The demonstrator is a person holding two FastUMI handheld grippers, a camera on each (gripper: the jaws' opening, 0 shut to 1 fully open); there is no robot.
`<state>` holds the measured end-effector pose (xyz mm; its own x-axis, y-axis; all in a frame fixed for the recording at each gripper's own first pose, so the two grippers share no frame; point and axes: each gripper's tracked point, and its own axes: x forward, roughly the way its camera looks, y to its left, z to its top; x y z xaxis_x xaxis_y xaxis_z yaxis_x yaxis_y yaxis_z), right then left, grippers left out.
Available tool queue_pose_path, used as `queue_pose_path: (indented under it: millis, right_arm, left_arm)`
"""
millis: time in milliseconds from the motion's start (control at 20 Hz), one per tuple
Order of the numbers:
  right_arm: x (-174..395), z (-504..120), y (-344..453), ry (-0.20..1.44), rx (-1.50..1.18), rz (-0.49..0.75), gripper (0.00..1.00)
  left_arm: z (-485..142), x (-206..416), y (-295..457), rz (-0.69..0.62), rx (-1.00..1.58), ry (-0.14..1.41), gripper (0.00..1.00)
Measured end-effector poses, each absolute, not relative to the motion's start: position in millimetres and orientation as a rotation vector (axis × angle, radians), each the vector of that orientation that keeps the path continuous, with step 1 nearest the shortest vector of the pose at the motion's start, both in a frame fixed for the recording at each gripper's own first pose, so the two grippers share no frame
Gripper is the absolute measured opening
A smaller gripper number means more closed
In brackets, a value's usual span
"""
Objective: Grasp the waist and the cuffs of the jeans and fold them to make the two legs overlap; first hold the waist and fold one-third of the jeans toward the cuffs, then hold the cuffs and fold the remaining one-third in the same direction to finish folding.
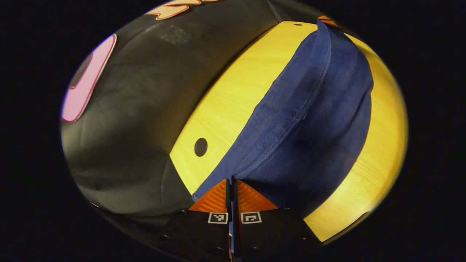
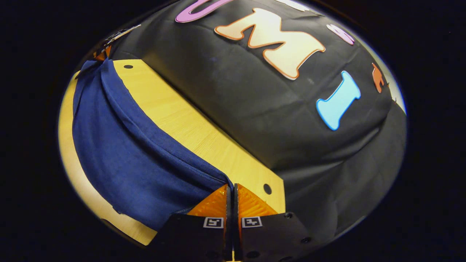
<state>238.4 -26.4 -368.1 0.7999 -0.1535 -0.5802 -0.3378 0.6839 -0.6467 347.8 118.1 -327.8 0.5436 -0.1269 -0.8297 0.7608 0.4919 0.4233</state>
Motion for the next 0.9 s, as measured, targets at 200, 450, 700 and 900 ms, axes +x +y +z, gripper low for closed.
queue_pose_path:
  millis: [200,450,700,900]
  right_arm:
    - [255,-352,-51,0.595,-0.821,-0.059,0.76]
    - [231,-322,-82,0.574,-0.695,-0.173,0.99]
    - [186,-336,-145,0.679,-0.480,-0.261,1.00]
    - [163,-368,-192,0.762,-0.277,-0.333,0.99]
  left_arm:
    - [-302,396,122,-0.386,0.702,0.608,0.60]
    - [-275,407,108,-0.244,0.478,0.492,0.93]
    - [-243,414,94,-0.202,0.250,0.480,0.94]
    - [-194,411,80,-0.193,0.093,0.424,0.94]
